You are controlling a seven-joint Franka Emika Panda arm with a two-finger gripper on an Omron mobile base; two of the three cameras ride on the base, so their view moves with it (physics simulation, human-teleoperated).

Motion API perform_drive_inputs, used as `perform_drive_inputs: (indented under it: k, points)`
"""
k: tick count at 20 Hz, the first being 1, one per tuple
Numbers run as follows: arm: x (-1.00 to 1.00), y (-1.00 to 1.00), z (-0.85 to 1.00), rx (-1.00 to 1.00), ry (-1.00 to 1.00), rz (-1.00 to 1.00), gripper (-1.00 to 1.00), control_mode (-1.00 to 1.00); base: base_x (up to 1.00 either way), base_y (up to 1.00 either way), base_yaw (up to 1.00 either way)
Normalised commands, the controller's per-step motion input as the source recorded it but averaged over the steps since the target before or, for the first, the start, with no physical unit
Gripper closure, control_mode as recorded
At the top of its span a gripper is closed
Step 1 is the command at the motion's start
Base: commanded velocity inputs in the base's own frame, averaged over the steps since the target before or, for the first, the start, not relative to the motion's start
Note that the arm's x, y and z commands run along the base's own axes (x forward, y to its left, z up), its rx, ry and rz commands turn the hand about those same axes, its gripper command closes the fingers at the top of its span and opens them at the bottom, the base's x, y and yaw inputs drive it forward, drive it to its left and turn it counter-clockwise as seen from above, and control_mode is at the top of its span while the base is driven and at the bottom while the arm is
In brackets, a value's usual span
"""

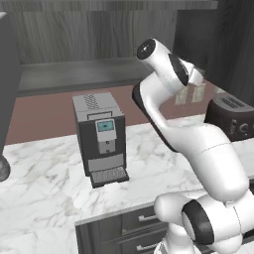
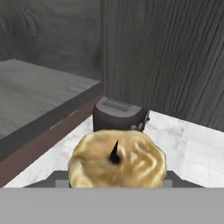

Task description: Get the candle and the beer from the cabinet and move them to the dining counter.

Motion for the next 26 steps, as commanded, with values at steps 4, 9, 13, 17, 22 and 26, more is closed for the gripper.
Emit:
perform_drive_inputs:
  k: [4, 9, 13, 17, 22, 26]
  points:
    - [-0.89, 0.00, -0.03, 0.00, -0.06, 0.00, 1.00, -1.00, 0.00, 0.00, 0.00]
    - [-0.83, 0.00, 0.00, 0.00, -0.04, 0.00, 1.00, -1.00, 0.00, 0.00, 0.00]
    - [-0.81, 0.00, -0.02, 0.00, -0.04, 0.00, 1.00, -1.00, 0.00, 0.00, 0.00]
    - [-0.77, 0.00, -0.04, 0.00, -0.05, 0.00, 1.00, -1.00, 0.00, 0.00, 0.00]
    - [-0.54, 0.03, -0.03, 0.00, -0.02, 0.00, 1.00, -1.00, 0.00, 0.00, 0.00]
    - [-0.07, 0.00, 0.00, 0.00, 0.00, 0.00, 1.00, -1.00, 0.00, 0.00, 0.00]
